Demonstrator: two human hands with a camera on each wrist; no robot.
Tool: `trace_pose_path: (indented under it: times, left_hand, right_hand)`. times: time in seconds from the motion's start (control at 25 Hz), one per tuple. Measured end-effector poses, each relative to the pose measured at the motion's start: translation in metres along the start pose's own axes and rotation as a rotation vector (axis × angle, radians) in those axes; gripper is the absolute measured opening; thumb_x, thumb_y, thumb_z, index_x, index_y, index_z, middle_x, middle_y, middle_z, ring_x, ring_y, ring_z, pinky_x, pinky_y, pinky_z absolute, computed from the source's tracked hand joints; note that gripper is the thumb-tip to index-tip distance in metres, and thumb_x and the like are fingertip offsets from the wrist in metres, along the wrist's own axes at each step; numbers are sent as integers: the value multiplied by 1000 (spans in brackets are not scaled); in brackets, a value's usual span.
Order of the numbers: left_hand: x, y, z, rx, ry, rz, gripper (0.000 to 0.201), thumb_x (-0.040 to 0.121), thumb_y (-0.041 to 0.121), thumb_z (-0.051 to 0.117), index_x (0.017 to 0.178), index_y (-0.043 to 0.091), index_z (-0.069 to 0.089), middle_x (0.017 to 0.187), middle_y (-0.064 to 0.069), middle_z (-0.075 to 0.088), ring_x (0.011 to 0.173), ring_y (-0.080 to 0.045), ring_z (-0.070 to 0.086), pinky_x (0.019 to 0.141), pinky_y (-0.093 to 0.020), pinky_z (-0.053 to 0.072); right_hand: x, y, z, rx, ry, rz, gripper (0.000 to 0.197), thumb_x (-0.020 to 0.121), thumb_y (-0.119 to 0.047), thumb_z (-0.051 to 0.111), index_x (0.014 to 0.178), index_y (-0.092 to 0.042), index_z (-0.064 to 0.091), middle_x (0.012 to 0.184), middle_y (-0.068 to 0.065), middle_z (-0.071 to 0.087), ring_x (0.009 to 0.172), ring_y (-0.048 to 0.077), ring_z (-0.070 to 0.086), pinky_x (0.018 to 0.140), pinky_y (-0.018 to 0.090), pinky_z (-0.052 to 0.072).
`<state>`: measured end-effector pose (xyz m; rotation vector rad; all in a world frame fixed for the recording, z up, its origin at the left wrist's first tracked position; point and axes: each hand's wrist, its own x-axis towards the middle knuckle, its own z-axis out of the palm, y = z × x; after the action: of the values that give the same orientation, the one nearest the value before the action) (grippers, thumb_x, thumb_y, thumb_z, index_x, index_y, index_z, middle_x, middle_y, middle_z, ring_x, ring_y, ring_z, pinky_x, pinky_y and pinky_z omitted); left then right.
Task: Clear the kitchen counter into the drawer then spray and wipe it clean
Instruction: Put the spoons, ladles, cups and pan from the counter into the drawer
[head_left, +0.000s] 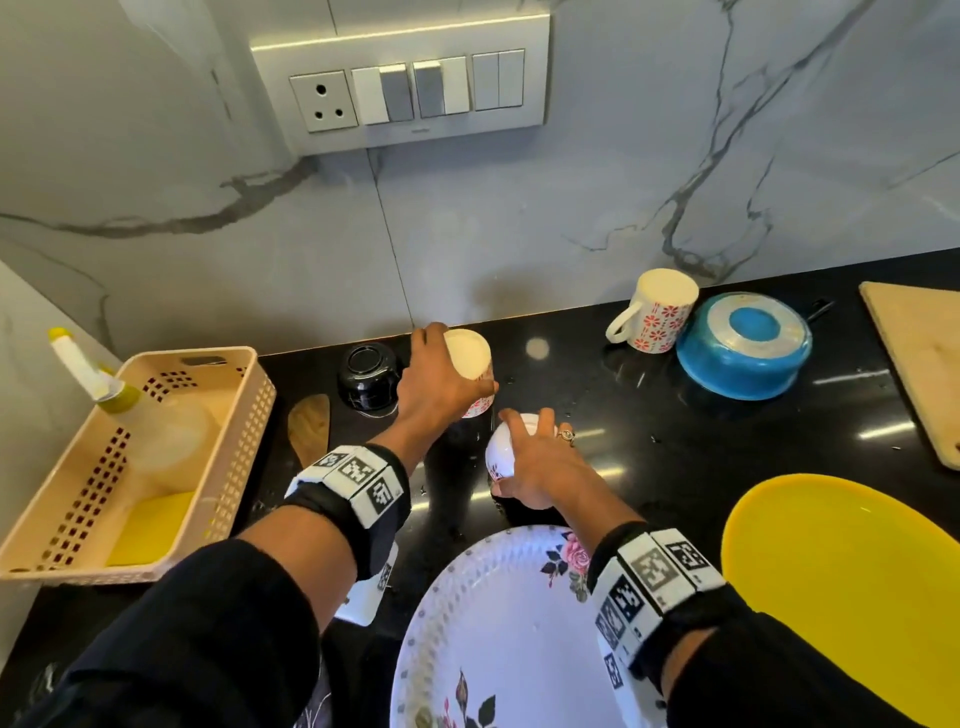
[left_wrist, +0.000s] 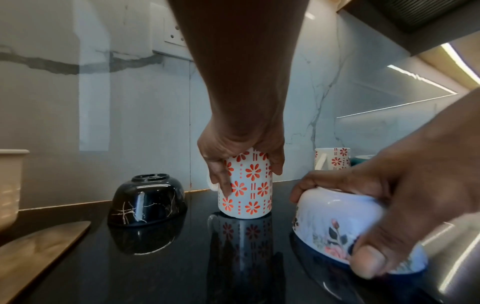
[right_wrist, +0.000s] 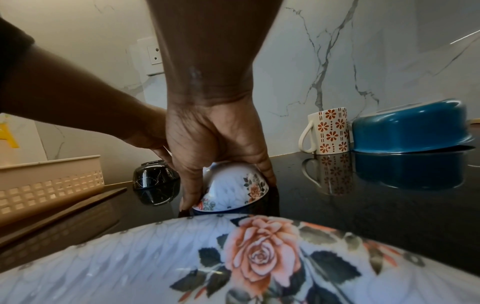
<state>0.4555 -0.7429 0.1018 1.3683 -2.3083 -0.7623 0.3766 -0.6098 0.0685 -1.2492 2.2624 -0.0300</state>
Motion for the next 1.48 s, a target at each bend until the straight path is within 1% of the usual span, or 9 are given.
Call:
trace_pose_path:
  times: [0.2,0.32,0.52,0.68,0.84,1.04,1.2,1.36,1.48]
  left_hand:
    - [-59,3,-23,-217,267,54,85,59,40,90,126,20,42,126,1,46,106,-12,47,87,-32,46]
    - [-100,9,-41,-259,382,91,88,57,37,92,129,18,44,126,1,50,110,-10,49,85,-19,42]
    - [-166,7,-80,-291,459,150,88,54,37,94,125,21,45,122,3,52,110,-13,51,88,-22,44]
    - [-225,14,-105,-305,422,228,85,55,32,93,123,28,42,120,10,50,110,-7,49,91,-26,46]
    - [-299,27,-119,-403,276,352,89,49,38,95,120,32,42,114,33,49,106,16,49,84,-11,45]
    - [-392,35,-87,-560,29,427,94,45,50,92,124,25,48,126,19,56,114,4,55,88,-22,53]
    - [-457,61,-27,-619,-285,418,96,42,53,91,124,36,45,125,10,60,103,-25,67,74,-47,58]
    - [-522,112,28,-666,-546,512,88,44,30,98,118,22,51,117,17,63,102,4,62,71,-14,54]
    - [-565,157,71,-657,-720,577,85,45,18,93,119,17,51,114,25,61,106,2,61,67,-12,53]
  right_hand:
    - [-2,4,2,21,45,-32,98,79,-43,76,152,-34,11,147,15,14,137,42,20,110,51,34]
    - [-2,6,3,34,68,-68,98,79,-44,77,152,-33,13,147,16,15,138,43,19,111,52,32]
    - [-25,18,-3,276,128,-219,86,81,-44,74,150,-34,22,143,15,20,135,42,23,108,52,36]
    - [-86,31,-16,548,317,-368,81,81,-40,76,146,-39,28,144,6,22,134,33,29,110,46,38]
    - [-195,66,-7,680,476,-399,80,79,-39,80,144,-41,35,142,0,29,132,18,34,109,34,34]
    - [-348,133,70,835,624,-330,80,73,-34,83,139,-43,39,137,-3,38,131,4,38,101,7,29]
    - [-467,192,138,890,665,-90,81,74,-33,85,142,-40,42,142,-6,37,131,-1,38,100,7,33]
    - [-561,254,192,967,843,122,83,69,-41,84,142,-36,43,141,-10,42,133,4,41,105,21,40]
    - [-620,305,219,1005,953,247,86,67,-40,87,142,-33,44,139,-13,43,133,10,44,106,40,47]
